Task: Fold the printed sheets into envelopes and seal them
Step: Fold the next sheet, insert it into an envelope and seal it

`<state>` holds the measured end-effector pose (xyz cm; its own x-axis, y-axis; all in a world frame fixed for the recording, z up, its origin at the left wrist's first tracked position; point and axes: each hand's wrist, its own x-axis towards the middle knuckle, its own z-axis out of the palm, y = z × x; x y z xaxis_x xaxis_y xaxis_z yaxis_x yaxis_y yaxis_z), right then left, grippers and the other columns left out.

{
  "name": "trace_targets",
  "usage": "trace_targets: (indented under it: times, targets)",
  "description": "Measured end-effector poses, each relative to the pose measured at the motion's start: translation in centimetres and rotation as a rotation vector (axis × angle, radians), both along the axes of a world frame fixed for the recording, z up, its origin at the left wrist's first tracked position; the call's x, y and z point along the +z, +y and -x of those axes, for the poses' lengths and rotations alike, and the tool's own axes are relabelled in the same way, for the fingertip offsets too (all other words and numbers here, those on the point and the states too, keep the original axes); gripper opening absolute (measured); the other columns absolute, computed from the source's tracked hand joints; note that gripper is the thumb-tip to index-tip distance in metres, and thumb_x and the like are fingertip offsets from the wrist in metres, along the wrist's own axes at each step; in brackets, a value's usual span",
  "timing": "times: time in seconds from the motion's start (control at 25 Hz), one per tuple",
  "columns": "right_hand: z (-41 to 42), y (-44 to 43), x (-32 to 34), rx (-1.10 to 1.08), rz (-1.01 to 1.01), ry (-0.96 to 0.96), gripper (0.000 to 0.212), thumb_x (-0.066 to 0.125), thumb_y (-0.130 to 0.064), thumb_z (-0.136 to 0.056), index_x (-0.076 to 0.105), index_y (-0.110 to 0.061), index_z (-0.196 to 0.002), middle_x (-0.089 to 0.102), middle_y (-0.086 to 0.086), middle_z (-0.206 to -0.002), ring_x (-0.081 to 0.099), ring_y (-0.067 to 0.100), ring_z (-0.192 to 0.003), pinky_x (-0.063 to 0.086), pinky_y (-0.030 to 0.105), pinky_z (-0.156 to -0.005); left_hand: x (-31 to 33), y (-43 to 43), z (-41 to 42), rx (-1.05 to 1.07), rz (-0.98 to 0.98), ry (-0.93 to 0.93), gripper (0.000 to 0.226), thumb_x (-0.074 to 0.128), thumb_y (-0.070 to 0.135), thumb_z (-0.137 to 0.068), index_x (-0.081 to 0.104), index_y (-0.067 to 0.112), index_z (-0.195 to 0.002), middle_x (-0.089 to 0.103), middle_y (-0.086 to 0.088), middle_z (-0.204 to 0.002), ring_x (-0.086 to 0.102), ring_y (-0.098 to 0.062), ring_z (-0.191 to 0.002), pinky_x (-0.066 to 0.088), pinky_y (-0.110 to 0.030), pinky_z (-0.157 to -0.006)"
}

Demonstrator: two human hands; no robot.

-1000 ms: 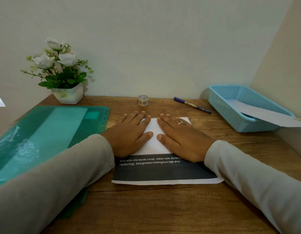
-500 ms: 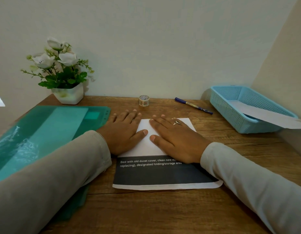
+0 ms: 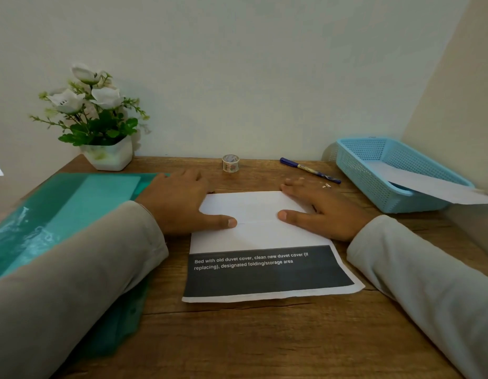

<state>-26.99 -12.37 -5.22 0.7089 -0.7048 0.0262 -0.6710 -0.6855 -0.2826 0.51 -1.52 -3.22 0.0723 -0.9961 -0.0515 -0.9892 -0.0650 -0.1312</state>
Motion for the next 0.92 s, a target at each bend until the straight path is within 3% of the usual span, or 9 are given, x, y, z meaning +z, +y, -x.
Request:
trace_targets:
  times: [0.12,0.28,0.4,0.52,0.76,0.92]
  targets:
    - [0.2,-0.2,-0.4,0.014,0.006,-0.055,0.095,0.044,-0.089,-0.078,0.034,-0.035,-0.156,0.035,-0.012,-0.163,0.032,0.011,-0.149,0.028,0.043,-0.123,-0.3,-0.3,-0.6,0.021,0.003,0.174,0.104,0.028,0.106,-0.046,0.045,0.045,-0.129,0.047,0.014,-0.121,0.04,-0.012,-0.112,0.04,-0.049,-0.103]
    - [0.1,-0.1,-0.4,0.004,-0.034,-0.196,0.089,0.065,-0.078,-0.077,0.04,-0.036,-0.151,0.045,-0.015,-0.155,0.042,0.007,-0.14,0.039,0.042,-0.117,-0.5,-0.2,-0.7,0.042,0.043,0.332,0.079,0.043,0.104,-0.041,0.045,0.048,-0.097,0.044,0.024,-0.1,0.04,-0.01,-0.101,0.045,-0.049,-0.097]
    - [0.1,-0.1,-0.3,-0.047,-0.039,-0.28,0.086,0.078,-0.061,-0.077,0.04,-0.034,-0.15,0.049,-0.013,-0.15,0.049,0.009,-0.131,0.045,0.036,-0.109,-1.0,0.1,-0.6,0.014,0.159,0.498,0.08,0.057,0.096,-0.041,0.051,0.043,-0.102,0.049,0.024,-0.102,0.047,-0.008,-0.1,0.048,-0.047,-0.093]
    - [0.1,0.0,-0.3,-0.085,0.027,-0.402,0.085,0.081,-0.053,-0.078,0.043,-0.031,-0.15,0.049,-0.018,-0.139,0.047,0.003,-0.122,0.041,0.024,-0.1,-1.5,0.0,-1.0,-0.034,0.329,0.591,0.073,0.064,0.087,-0.051,0.054,0.039,-0.105,0.055,0.018,-0.105,0.051,-0.009,-0.1,0.049,-0.046,-0.091]
    - [-0.1,0.2,-0.1,-0.092,0.134,-0.607,0.063,0.084,-0.033,-0.083,0.057,-0.022,-0.138,0.059,-0.011,-0.121,0.056,0.01,-0.113,0.047,0.027,-0.098,-1.6,-0.1,-0.6,-0.145,0.647,0.623,0.036,0.071,0.056,-0.074,0.063,0.025,-0.09,0.059,0.006,-0.088,0.055,-0.017,-0.085,0.05,-0.046,-0.077]
    - [0.0,0.3,-0.2,-0.112,0.195,-0.768,0.035,0.081,-0.018,-0.086,0.069,-0.018,-0.119,0.065,-0.01,-0.112,0.058,-0.005,-0.102,0.044,0.007,-0.088,-1.5,0.2,-0.3,-0.173,0.734,0.747,0.021,0.08,0.033,-0.082,0.064,0.02,-0.087,0.062,0.012,-0.086,0.057,-0.008,-0.083,0.05,-0.027,-0.071]
